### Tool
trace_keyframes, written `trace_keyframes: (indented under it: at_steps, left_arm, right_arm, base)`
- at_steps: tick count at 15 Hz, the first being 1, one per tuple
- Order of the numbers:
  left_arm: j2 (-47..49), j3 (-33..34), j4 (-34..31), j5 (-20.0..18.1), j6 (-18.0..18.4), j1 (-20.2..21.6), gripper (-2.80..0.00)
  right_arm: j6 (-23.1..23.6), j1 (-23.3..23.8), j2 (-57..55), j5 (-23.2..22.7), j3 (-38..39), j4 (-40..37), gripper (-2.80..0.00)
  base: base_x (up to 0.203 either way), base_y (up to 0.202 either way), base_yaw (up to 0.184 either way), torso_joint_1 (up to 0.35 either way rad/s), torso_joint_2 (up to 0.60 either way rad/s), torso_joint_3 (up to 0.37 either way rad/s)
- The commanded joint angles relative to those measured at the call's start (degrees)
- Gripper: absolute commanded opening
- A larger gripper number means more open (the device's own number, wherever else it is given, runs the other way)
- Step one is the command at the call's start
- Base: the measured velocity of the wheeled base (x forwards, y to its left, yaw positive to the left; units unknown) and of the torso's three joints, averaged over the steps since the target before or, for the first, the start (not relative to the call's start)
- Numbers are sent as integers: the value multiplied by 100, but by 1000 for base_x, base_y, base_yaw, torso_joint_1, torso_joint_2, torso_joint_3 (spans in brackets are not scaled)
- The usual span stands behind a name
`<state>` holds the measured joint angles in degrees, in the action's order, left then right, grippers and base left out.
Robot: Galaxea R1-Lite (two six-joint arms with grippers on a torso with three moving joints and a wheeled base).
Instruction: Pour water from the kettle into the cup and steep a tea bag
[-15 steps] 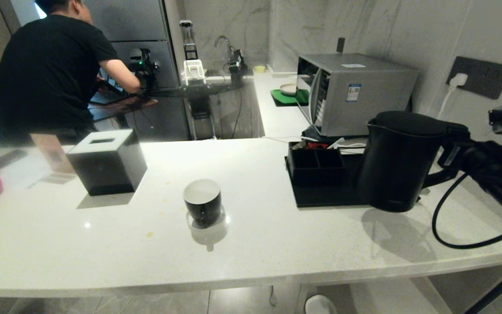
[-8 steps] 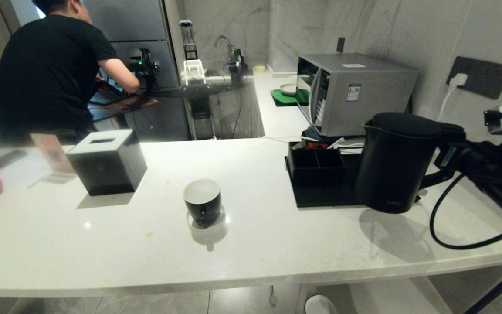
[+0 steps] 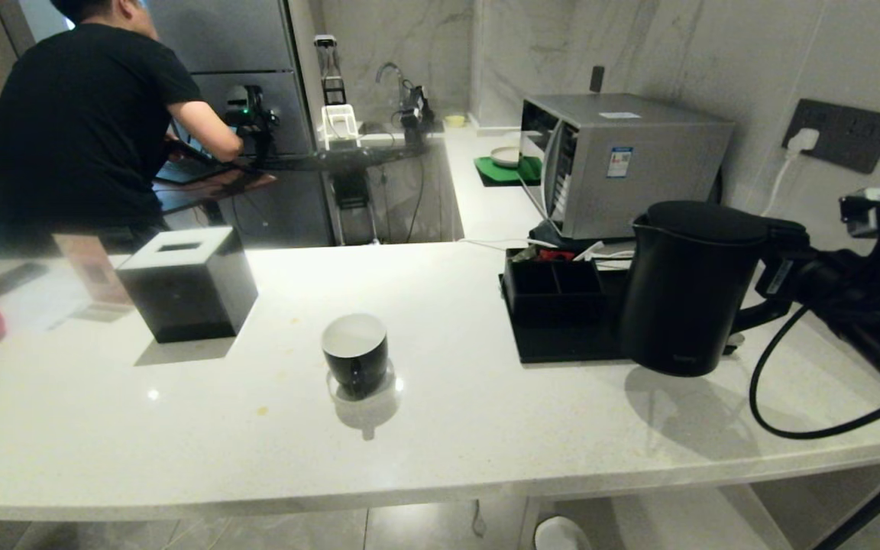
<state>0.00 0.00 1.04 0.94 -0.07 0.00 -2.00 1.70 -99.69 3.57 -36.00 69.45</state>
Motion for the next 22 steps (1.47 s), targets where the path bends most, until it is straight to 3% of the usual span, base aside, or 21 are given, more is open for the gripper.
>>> trace_keyframes:
  at_steps: [1, 22]
  left_arm:
    - [9, 0, 2, 3, -1, 0, -280]
    - [9, 0, 2, 3, -1, 0, -280]
  right_arm:
    - [-2, -38, -15, 3, -4, 51, -280]
    - [15, -198, 61, 17, -100, 34, -280]
  base:
    - [0, 0, 0, 0, 0, 0]
    - [0, 0, 0, 0, 0, 0]
